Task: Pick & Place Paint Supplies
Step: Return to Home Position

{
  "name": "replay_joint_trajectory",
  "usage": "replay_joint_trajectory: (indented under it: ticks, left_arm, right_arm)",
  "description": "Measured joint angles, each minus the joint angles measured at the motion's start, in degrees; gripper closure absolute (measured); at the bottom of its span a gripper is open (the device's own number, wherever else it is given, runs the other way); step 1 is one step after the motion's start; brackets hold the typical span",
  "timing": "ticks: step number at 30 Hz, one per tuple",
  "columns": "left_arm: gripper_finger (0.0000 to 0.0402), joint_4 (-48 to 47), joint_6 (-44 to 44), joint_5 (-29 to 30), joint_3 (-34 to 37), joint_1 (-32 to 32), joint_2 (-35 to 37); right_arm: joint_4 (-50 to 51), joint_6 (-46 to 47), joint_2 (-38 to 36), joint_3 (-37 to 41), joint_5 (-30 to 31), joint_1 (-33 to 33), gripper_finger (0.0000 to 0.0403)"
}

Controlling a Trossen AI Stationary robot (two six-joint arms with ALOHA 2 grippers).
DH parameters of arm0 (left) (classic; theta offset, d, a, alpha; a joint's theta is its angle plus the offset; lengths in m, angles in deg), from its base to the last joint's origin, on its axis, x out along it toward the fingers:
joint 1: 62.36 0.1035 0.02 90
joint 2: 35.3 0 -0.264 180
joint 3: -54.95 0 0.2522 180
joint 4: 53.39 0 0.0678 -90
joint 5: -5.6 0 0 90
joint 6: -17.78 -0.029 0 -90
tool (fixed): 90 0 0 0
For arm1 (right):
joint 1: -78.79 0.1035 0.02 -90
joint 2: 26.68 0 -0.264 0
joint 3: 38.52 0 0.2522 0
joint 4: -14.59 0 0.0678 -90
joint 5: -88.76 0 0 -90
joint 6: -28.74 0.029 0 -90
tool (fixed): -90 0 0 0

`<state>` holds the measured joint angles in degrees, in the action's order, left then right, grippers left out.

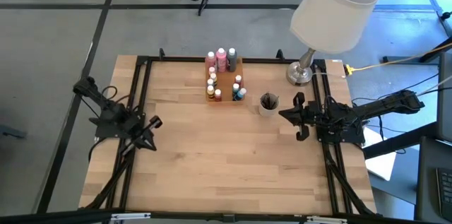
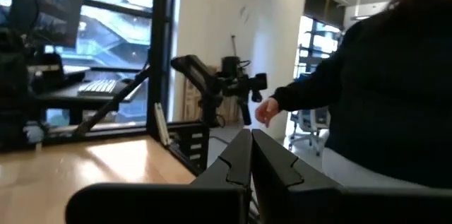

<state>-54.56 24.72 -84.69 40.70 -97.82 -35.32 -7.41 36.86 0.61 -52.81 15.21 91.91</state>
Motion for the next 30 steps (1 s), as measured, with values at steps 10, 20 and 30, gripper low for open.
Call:
replay_joint_trajectory:
  ticks: [10,20,30]
  left_arm:
    - [0.04,-8.4,-0.6,4.4,0.0,0.0,0.0]
    - [0.04,-10.1,-2.3,12.0,0.0,0.0,-0.1]
    - [0.04,-9.4,-2.2,16.9,0.0,0.0,-0.1]
  right_arm:
    - [0.0,0.0,0.0,0.0,0.0,0.0,0.0393]
    - [0.0,0.0,0.0,0.0,0.0,0.0,0.0393]
    - [0.0,0.0,0.0,0.0,-0.1,0.0,0.0393]
